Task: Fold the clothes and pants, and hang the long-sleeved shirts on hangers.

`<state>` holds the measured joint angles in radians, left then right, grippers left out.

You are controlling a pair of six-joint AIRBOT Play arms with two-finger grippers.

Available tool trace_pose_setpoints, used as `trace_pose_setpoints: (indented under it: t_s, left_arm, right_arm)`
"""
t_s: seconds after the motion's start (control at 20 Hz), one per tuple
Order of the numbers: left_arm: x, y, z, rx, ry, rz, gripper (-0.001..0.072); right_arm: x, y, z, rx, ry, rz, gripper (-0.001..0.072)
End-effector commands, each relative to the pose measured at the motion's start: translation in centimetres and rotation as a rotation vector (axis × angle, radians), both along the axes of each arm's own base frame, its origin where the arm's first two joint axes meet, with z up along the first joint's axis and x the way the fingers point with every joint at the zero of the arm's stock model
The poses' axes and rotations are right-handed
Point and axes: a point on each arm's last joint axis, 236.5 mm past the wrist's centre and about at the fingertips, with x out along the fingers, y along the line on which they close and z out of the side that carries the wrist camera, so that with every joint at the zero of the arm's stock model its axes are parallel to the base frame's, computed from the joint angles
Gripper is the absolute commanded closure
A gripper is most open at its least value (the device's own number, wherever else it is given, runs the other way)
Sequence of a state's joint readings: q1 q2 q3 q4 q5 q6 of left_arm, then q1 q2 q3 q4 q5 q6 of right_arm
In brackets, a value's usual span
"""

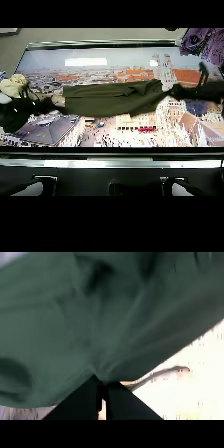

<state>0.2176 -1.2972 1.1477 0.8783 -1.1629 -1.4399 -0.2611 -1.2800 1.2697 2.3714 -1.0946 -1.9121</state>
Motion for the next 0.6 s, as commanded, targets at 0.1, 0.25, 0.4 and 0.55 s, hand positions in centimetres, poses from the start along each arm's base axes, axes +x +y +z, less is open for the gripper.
trace_pose_setpoints:
  t_s: [0.1,0.25,0.4,0.55]
  left_arm:
    - [3.8,5.5,26.0,0.323,-0.518,0.105,0.0695]
    - [-1.5,8.4,37.7,0.477,-0.749,0.276,0.0695]
    - [-8.7,9.2,41.9,0.537,-0.847,0.388,0.0695]
    - [-14.6,9.1,42.2,0.559,-0.877,0.450,0.0695]
  right_arm:
    - [0.6,-0.2,23.8,-0.136,-0.456,-0.095,0.0685]
    - [-6.3,-0.7,33.9,-0.244,-0.656,-0.160,0.0686]
    - [-14.7,-0.5,39.7,-0.288,-0.813,-0.242,0.0686]
    - [-21.2,-0.4,42.4,-0.310,-0.906,-0.305,0.0686]
